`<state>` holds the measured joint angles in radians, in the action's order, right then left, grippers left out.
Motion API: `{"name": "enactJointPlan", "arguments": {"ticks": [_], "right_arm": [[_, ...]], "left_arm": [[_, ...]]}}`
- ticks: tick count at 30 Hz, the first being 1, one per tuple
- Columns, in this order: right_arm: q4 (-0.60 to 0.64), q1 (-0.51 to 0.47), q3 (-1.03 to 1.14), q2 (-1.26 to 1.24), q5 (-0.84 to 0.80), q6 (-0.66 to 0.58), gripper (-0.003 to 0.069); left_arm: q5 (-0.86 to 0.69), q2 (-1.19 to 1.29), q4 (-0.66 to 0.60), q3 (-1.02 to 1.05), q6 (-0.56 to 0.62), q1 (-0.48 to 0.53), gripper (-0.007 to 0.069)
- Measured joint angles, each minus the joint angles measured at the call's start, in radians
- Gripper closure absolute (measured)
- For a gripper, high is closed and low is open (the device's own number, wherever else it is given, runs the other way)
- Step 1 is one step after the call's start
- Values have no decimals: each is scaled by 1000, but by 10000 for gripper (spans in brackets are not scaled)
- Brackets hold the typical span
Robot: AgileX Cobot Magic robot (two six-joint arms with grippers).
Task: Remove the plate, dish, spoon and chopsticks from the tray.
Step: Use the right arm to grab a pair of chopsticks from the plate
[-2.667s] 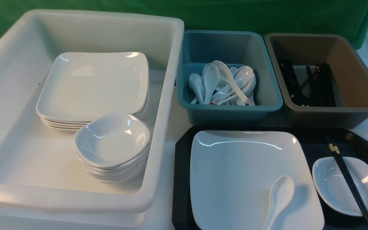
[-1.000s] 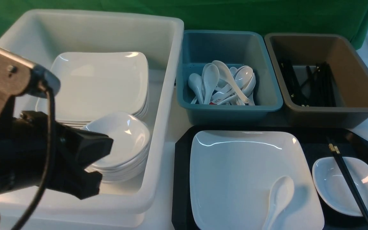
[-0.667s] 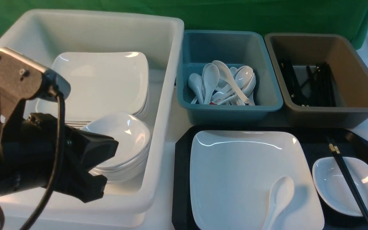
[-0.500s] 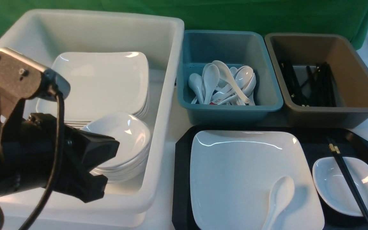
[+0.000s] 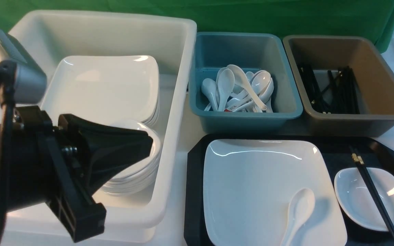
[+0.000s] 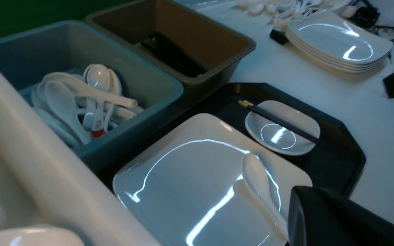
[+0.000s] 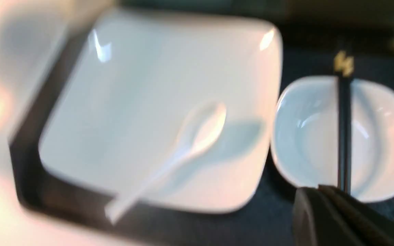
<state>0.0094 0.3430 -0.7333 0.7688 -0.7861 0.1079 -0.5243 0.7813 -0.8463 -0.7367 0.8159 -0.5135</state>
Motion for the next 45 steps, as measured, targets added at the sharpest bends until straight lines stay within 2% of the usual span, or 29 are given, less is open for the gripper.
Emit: {"name": "enactJointPlan", "arguments": {"ticks": [5, 10, 11, 13, 14, 16, 18, 22, 30, 38, 40, 41, 44, 45], "right_arm": [[-9, -10, -165, 292, -105, -72, 627], [27, -174, -215, 515, -126, -157, 599], [27, -181, -215, 522, -126, -160, 599], [58, -246, -215, 587, -122, -187, 525], [62, -269, -215, 610, -102, -200, 454], [67, -279, -215, 626, -79, -205, 395], [74, -294, -217, 654, -44, -207, 304], [79, -308, -217, 718, -14, -208, 270], [83, -321, -218, 918, 132, -208, 264], [78, -321, -221, 969, 195, -205, 273], [73, -321, -222, 970, 196, -205, 299], [68, -321, -222, 970, 196, -210, 337], [58, -323, -224, 970, 189, -241, 527], [59, -323, -224, 970, 184, -248, 541]], "left_arm": [[-12, -96, 0, -1, 26, 0, 617], [-60, -250, 99, -2, -51, 0, 617], [-62, -256, 105, -2, -58, 0, 617], [-89, -317, 179, -2, -130, -1, 617], [-93, -342, 213, -2, -160, -1, 617], [-93, -361, 240, -2, -179, -1, 617], [-93, -376, 263, -2, -196, -1, 617], [-95, -378, 271, -2, -219, -1, 617], [-96, -378, 275, -2, -222, -1, 617], [-96, -378, 272, -2, -225, -2, 617], [-96, -378, 271, -2, -225, -2, 617], [-96, -378, 271, -2, -225, -2, 617], [-96, -378, 271, -2, -225, -2, 617], [-96, -378, 271, -2, -225, -2, 617]]}}
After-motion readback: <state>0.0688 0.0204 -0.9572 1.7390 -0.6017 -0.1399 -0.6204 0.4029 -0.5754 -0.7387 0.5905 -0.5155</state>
